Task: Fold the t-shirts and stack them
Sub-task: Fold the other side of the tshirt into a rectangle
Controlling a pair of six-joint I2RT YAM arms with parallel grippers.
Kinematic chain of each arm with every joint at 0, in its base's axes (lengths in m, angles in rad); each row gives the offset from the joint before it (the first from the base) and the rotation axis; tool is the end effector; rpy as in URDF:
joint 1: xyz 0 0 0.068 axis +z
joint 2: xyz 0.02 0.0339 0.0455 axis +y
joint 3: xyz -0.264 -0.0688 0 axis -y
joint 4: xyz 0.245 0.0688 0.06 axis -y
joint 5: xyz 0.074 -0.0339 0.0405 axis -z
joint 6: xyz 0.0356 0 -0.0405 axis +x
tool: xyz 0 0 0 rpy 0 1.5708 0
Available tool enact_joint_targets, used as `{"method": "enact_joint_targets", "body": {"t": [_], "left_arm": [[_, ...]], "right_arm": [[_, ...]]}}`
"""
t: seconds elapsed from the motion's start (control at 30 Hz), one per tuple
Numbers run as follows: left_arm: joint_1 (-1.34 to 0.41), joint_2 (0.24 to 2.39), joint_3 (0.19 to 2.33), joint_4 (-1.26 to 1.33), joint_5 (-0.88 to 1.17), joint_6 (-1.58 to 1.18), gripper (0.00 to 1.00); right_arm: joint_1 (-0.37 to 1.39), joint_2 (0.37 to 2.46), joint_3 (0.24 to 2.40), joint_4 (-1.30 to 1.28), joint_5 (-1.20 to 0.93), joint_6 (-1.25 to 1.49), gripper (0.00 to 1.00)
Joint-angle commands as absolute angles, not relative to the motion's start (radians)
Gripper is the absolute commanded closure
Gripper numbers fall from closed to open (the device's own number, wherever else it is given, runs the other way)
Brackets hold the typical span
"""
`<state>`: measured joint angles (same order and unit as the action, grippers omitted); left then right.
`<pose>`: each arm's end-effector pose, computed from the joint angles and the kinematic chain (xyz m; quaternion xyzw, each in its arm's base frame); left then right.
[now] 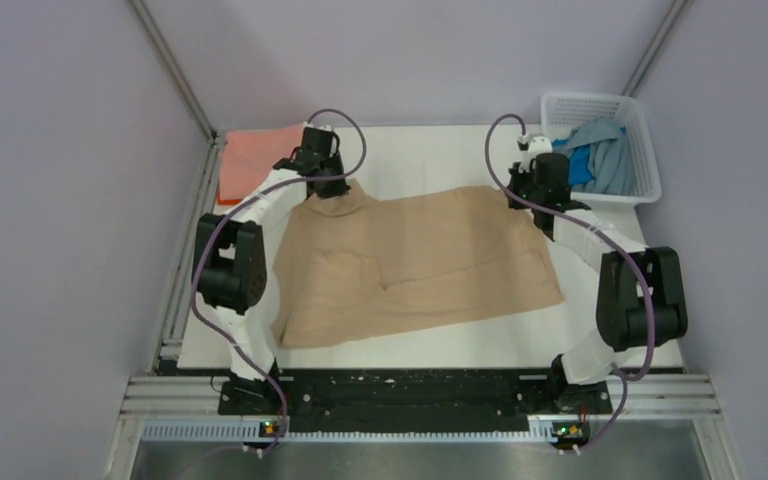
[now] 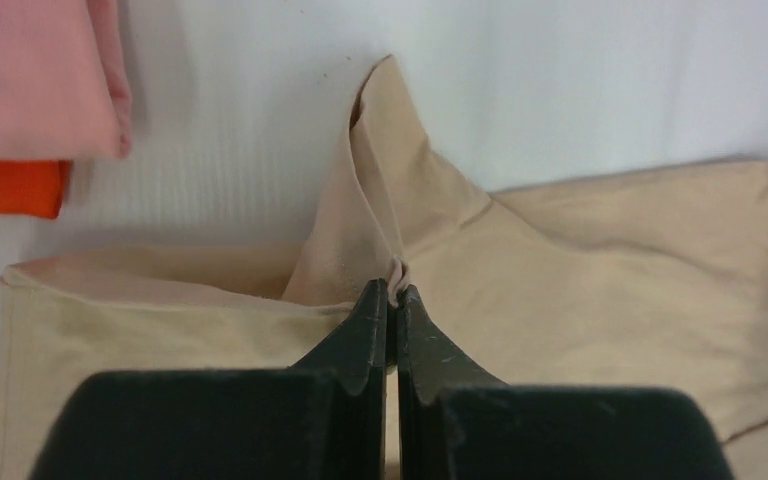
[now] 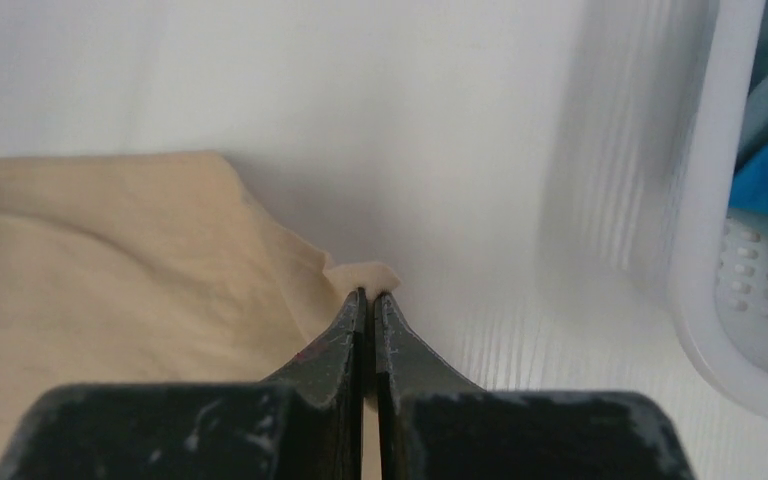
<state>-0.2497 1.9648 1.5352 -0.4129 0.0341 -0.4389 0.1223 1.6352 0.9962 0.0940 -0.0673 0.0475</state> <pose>0.4280 -0.1104 0.2280 -0.0822 0.9307 -0.1352 0.3298 0.3601 0.0467 0.2222 -0.0491 0.8696 0.0708 0.4862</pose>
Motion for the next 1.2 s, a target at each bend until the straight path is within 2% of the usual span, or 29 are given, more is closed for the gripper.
{"method": "enact_joint_targets", "body": {"t": [0.0, 0.23, 0.5, 0.73, 1.17], "left_arm": [[-0.300, 1.786, 1.413, -0.352, -0.042, -0.434, 1.00], [-0.398, 1.559, 1.163, -0.348, -0.138, -0.456, 1.00], [-0.475, 1.317, 0.915, -0.341, -0.139, -0.558, 1.00], [-0.529, 1.157, 0.796, -0.365, -0.150, -0.610, 1.00], [-0.620, 1.045, 0.673, -0.443, -0.177, -0.688, 1.00]], "right_arm": [[0.128, 1.486, 0.928, 0.113, -0.131, 0.010, 1.00], [0.129, 1.321, 0.799, 0.104, -0.116, 0.020, 1.00], [0.129, 1.239, 0.744, 0.046, -0.008, 0.043, 1.00], [0.129, 1.182, 0.712, 0.032, 0.067, 0.038, 1.00], [0.128, 1.134, 0.628, 0.057, 0.155, 0.027, 1.00]]}}
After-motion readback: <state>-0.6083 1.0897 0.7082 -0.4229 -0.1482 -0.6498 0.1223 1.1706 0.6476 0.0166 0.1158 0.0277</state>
